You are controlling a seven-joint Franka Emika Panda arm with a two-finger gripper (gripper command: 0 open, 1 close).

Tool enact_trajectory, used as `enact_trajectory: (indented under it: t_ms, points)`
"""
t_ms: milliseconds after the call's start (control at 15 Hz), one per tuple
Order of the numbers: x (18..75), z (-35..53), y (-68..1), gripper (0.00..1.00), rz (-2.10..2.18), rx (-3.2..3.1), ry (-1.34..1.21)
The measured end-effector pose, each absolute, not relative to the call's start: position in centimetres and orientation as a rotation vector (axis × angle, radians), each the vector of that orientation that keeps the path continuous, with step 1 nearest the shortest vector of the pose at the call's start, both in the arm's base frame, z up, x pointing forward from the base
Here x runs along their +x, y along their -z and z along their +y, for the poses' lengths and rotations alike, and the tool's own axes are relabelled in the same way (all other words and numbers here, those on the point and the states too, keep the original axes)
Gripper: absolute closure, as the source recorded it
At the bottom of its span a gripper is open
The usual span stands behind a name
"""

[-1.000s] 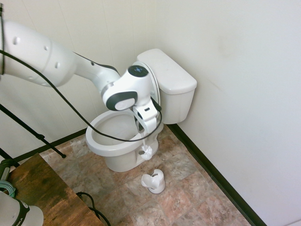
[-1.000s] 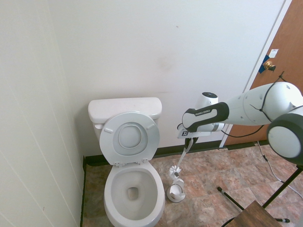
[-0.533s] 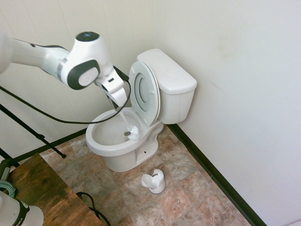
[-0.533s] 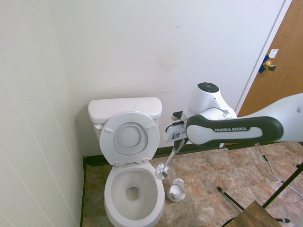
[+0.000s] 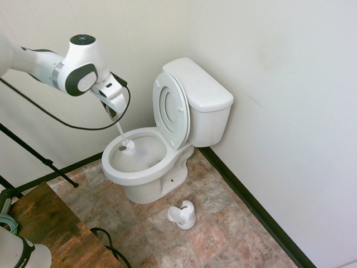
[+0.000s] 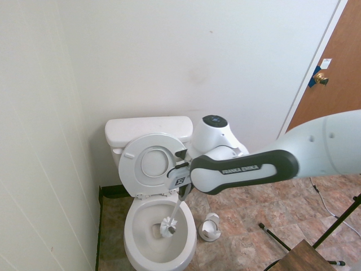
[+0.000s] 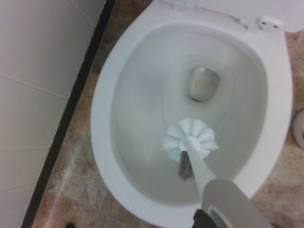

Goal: Clean the toilet

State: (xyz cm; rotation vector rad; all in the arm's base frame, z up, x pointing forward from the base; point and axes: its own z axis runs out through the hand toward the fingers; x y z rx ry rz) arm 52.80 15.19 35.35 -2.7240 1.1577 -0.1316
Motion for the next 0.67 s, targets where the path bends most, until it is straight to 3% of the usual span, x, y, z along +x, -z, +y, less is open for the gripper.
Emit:
enact_trajectory:
  t_ms: [667]
  points:
    - [67.8,17.9,-25.2,1.00,1.324,-2.698,0.128]
